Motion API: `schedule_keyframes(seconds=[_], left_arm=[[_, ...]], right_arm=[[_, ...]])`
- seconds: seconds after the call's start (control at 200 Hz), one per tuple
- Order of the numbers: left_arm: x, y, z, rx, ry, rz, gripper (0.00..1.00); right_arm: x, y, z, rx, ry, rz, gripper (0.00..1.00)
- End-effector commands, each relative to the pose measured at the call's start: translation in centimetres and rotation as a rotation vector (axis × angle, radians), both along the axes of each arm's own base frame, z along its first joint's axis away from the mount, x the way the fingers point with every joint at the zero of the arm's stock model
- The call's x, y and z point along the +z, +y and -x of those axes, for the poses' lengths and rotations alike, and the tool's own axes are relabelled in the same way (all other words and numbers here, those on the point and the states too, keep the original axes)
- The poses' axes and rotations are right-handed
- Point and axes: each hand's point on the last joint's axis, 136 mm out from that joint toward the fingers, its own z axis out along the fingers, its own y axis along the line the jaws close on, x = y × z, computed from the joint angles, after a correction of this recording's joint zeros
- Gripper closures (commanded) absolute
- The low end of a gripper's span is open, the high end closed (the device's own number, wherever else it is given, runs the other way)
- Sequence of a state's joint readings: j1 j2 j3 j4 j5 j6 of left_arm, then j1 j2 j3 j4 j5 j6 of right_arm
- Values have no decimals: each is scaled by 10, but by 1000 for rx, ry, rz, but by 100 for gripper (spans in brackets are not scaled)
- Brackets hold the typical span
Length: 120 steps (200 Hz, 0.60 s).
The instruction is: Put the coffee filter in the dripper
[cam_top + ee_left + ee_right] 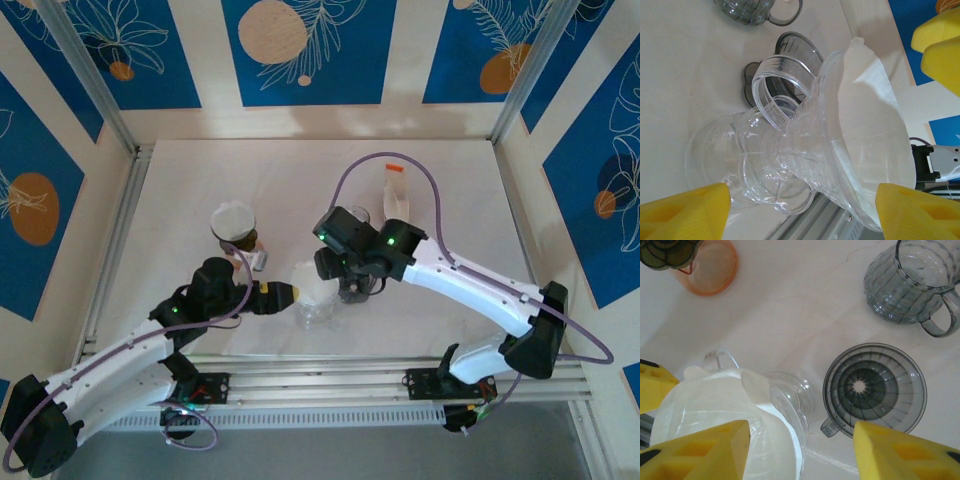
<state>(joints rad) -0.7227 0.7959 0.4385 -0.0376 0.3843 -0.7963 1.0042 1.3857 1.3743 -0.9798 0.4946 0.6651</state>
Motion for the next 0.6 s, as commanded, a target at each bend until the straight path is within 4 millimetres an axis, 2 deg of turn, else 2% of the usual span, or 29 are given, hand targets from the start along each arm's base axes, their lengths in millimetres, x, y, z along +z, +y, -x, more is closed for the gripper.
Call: schedule_keyframes(seconds=[0.0,0.595], left_arm=[[3,-2,3,-11,-11,14,21],[26,-1,4,-2,-40,54,11]], right_arm=[[2,-7,5,-38,-8,-19,43],[11,-26,12,-91,-33,-44,42]])
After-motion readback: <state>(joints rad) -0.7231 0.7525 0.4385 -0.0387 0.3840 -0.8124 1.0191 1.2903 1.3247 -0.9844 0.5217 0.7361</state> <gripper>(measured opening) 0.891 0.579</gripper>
